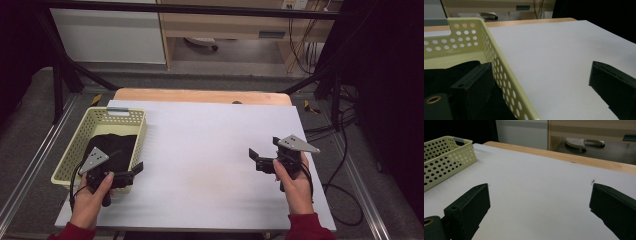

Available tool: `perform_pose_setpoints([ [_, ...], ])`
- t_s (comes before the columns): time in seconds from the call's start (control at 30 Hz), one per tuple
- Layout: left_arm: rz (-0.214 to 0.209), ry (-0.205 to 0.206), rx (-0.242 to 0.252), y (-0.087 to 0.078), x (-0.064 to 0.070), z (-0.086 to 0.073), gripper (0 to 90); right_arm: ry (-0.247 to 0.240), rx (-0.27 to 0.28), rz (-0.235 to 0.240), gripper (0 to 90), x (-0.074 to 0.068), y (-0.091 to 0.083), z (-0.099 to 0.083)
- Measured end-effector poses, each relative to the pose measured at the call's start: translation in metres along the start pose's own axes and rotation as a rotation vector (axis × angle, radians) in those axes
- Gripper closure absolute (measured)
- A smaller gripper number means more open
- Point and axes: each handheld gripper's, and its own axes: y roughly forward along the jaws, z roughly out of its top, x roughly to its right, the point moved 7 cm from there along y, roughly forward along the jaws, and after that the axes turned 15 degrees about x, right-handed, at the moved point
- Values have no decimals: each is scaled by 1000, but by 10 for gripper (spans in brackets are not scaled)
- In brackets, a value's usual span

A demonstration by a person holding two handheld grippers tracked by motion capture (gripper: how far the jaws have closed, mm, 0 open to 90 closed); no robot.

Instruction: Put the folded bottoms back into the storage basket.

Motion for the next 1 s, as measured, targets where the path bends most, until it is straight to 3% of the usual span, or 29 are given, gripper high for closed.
perform_pose_setpoints([
  [0.43,9,-4,2,-1,-3,-1,62,17,-28,-33,38,16,-18,-22],
  [1.0,16,-2,1,-1,-5,-2,61,38,-45,-19,43,24,-34,-56],
])
